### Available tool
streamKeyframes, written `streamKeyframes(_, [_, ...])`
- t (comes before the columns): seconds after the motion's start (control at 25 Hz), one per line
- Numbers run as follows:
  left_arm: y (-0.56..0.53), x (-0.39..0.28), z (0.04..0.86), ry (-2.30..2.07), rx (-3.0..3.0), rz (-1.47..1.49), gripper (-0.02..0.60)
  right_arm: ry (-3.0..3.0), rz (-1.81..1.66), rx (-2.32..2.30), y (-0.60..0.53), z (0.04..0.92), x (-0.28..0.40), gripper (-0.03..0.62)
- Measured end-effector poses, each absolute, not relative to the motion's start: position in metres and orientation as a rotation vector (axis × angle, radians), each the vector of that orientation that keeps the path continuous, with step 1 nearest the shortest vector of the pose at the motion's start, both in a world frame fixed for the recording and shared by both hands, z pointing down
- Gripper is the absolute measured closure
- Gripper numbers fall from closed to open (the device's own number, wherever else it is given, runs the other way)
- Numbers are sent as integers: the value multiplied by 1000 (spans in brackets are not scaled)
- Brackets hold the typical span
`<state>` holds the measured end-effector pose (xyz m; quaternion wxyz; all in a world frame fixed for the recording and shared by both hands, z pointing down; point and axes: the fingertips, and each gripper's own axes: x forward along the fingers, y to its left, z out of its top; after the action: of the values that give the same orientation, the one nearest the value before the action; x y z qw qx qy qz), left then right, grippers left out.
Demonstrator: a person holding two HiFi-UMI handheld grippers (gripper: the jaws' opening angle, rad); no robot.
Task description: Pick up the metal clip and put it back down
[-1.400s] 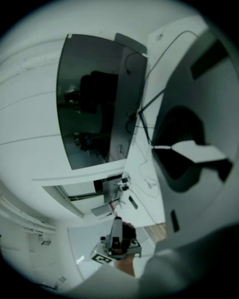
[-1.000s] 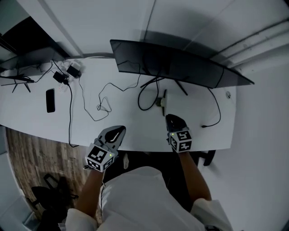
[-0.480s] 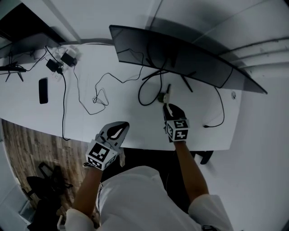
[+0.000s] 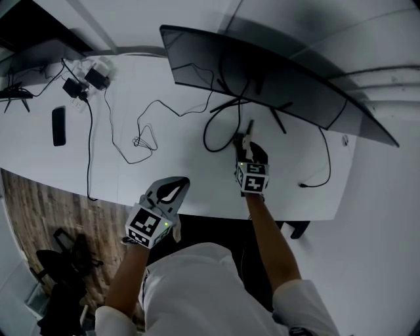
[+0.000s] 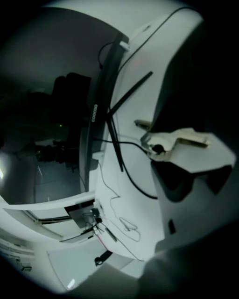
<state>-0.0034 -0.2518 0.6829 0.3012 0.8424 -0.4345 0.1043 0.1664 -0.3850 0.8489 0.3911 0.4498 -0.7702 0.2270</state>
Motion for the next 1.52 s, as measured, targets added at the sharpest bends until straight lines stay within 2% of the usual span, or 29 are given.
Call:
streamKeyframes(0.28, [-249,-10,693,-1163,2211,292,548,-1845,501,1220,-396,867,171,386])
streamKeyframes(0.36, [-248,-12,695,-1165,2204,297,549,-1811,497,1244,-396,870,175,415])
streamKeyframes(0.4, [-247,-12,695,-1166,2201,299,549,-1803,484,1255,-397,869,176,451])
streamKeyframes(0.6, [-246,-12,695,-1166,2200,302,548,-1784,441,1273,-400,863,184,484])
streamKeyframes(1.52, [-249,8,682,-1181,2207,344,549,-1845,640,1319,-391,856,247,502])
